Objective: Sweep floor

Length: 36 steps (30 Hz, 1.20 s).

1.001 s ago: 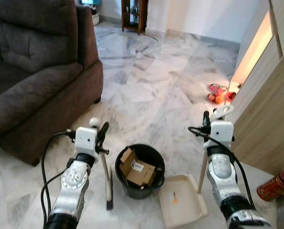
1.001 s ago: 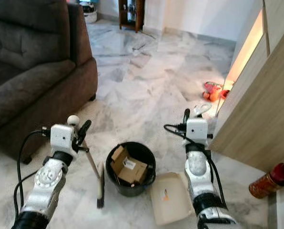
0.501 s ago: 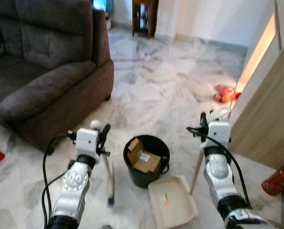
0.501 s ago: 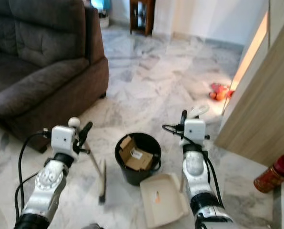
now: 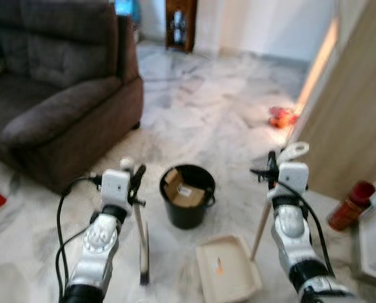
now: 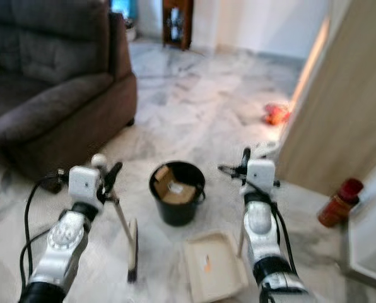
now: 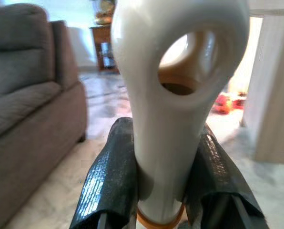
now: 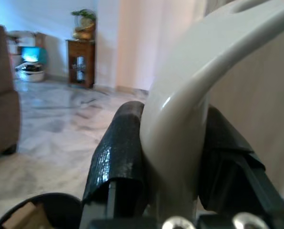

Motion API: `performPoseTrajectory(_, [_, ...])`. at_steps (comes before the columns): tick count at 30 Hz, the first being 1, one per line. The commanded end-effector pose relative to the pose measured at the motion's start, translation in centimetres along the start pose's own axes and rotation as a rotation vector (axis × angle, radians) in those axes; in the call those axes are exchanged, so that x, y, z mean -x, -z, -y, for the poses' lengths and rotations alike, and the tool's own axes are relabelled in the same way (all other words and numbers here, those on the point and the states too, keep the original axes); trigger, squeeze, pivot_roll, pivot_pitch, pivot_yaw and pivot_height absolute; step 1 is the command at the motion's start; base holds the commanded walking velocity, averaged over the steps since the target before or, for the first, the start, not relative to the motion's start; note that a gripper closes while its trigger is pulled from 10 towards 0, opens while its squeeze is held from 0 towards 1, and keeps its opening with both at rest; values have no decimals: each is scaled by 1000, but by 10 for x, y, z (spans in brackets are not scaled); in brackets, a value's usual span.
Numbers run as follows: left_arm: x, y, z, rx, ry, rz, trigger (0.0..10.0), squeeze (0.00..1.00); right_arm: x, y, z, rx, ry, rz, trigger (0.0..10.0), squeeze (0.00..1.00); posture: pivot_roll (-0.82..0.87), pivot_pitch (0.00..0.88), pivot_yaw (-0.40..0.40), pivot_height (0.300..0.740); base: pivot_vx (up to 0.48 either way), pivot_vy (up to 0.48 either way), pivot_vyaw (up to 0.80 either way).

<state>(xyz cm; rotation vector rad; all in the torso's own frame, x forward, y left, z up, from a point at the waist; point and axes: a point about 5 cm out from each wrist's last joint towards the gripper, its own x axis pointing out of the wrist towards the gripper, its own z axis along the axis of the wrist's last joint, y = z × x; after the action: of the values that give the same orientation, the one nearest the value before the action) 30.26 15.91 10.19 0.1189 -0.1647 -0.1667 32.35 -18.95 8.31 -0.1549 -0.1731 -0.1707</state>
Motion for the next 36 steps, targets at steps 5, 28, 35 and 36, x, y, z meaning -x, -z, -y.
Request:
performPoseTrajectory(5, [-6, -9, -3, -21, -6, 40, 10000, 0, -9, -9, 0, -18, 6, 29, 10000, 0, 37, 0, -36, 740, 0, 0, -480])
performPoseTrajectory(28, [-12, -4, -4, -76, -2, 10, 10000, 0, -5, -3, 2, -24, 14, -2, 10000, 0, 26, 0, -34, 740, 0, -34, -800])
performPoseTrajectory(35, [-13, -4, -5, -72, -12, 12, 10000, 0, -3, -2, 2, -20, 11, -1, 10000, 0, 10, 0, -28, 740, 0, -377, -800])
performPoseTrajectory(36, [-12, -3, -6, -72, -9, 9, 10000, 0, -2, -1, 2, -20, 11, -1, 10000, 0, 7, 0, -27, 740, 0, -266, -800])
